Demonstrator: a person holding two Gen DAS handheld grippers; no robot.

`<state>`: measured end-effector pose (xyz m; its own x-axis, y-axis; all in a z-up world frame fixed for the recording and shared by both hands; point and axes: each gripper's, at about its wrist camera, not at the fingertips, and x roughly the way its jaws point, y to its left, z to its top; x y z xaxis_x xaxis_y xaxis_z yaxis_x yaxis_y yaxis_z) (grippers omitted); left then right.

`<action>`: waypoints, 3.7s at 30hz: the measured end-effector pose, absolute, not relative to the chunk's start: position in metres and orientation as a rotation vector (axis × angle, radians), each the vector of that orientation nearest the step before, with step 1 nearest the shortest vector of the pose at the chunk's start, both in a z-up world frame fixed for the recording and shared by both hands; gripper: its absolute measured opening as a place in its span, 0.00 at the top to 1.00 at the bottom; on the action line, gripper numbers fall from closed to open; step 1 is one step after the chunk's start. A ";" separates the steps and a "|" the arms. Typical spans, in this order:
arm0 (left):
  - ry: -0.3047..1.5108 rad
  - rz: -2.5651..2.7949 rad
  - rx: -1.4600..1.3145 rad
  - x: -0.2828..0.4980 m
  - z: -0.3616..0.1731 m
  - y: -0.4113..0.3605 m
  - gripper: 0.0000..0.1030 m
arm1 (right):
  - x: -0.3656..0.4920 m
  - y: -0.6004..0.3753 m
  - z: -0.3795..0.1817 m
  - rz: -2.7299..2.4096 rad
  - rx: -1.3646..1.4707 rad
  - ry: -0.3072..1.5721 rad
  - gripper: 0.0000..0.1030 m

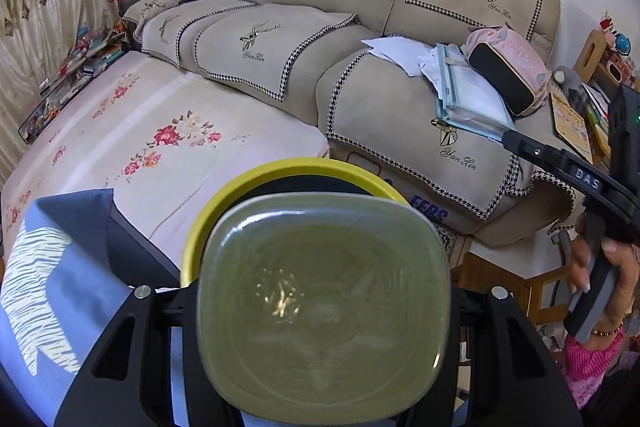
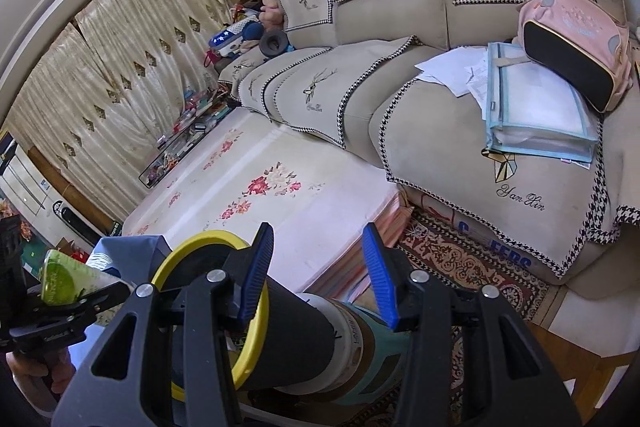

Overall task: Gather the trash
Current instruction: 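Carry the white bottle over the bin and open the left gripper, then reach the right gripper to the white towel and grasp it, then carry the white towel over the bin and open the right gripper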

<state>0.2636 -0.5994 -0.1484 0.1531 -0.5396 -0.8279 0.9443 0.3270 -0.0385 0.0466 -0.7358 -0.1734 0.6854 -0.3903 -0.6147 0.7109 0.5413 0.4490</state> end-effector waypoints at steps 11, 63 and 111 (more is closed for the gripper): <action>0.795 -1.057 0.456 0.254 -0.122 -0.533 0.13 | 0.059 -0.718 -0.170 -0.633 0.705 0.502 0.52; 0.405 0.122 -0.105 0.296 -0.101 0.063 0.05 | 0.291 -0.197 -0.128 0.543 -0.156 0.868 0.46; 0.427 0.090 -0.062 0.289 -0.110 0.017 0.05 | 0.221 -0.583 -0.078 -0.314 0.302 0.620 0.95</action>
<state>0.2894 0.0166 -0.1100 0.9064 0.0738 -0.4159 -0.0998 0.9942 -0.0410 0.2210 -0.5828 -0.0782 0.7698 -0.1954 -0.6076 0.3741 0.9095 0.1815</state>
